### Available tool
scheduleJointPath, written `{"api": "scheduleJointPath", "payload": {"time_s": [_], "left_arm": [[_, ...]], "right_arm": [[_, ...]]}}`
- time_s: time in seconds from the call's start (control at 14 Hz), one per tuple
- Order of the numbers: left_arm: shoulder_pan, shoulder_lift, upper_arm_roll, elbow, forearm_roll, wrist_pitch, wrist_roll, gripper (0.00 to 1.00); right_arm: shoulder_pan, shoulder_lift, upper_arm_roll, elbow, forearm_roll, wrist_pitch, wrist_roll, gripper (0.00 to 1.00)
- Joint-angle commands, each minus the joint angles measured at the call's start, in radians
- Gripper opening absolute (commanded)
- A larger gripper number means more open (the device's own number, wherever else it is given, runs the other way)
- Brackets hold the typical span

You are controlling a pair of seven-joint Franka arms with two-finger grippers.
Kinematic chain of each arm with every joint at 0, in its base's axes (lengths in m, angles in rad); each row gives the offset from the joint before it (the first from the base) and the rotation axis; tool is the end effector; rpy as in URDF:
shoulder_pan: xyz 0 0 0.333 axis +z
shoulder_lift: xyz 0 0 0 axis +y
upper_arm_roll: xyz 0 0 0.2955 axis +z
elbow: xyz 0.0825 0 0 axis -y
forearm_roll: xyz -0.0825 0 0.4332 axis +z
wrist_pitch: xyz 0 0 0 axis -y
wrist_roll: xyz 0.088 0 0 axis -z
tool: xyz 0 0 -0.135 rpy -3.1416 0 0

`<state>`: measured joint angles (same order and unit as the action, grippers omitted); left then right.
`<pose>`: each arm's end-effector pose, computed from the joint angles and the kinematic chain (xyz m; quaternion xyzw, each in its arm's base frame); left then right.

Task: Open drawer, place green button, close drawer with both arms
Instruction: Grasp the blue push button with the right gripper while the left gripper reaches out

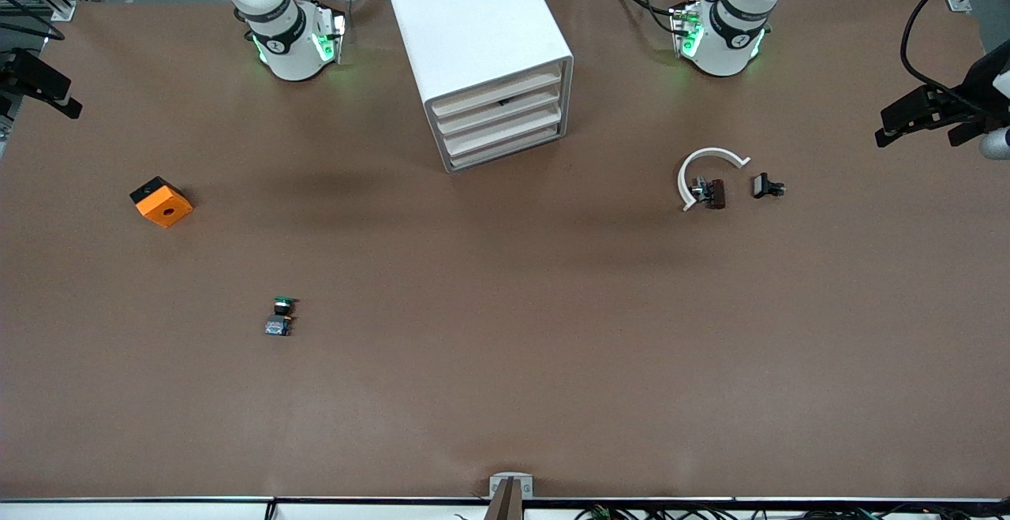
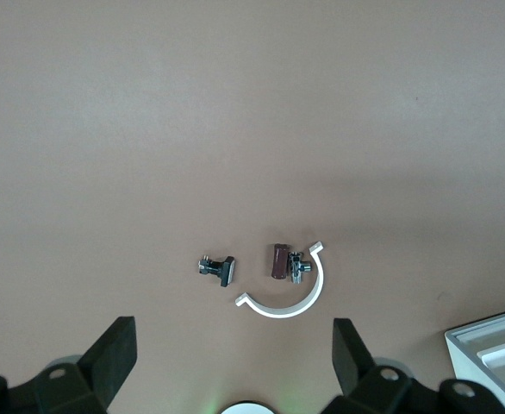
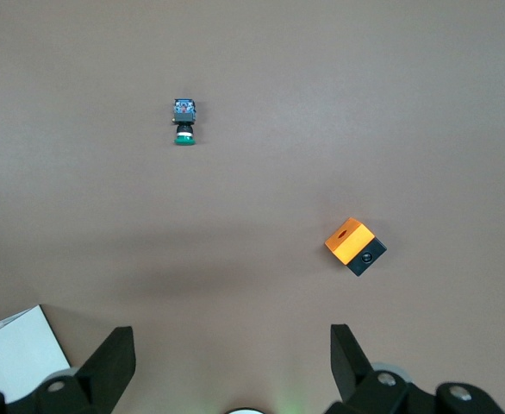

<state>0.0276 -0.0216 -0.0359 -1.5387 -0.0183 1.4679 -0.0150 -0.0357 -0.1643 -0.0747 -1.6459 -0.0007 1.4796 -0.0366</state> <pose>0.5855 -0.0077 0.5967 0.9997 0.0026 -0.0247 0.0085 0.5414 -0.0631 0.6233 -0.9993 0.0364 0.0008 0.0058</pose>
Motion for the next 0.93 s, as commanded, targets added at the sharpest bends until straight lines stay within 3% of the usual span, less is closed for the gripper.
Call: {"api": "scheduleJointPath", "payload": {"time_s": [0.0,0.21,0.71,0.86], "left_arm": [[0.005,0.009,-0.007,0.019,0.015,-0.023,0.016,1.00],[0.003,0.011,-0.007,0.019,0.017,-0.023,0.010,1.00],[0.014,0.126,-0.007,-0.009,0.006,-0.006,-0.010,1.00],[0.009,0.131,-0.007,-0.091,0.006,0.089,-0.038,1.00]], "right_arm": [[-0.001,-0.026,0.006,-0.026,0.002,0.015,0.012,1.00],[-0.003,-0.026,0.006,-0.025,0.002,0.015,0.012,1.00],[-0.001,-0.004,0.006,0.012,0.002,0.008,0.003,1.00],[0.003,0.028,0.006,0.031,0.004,0.013,0.008,1.00]]}}
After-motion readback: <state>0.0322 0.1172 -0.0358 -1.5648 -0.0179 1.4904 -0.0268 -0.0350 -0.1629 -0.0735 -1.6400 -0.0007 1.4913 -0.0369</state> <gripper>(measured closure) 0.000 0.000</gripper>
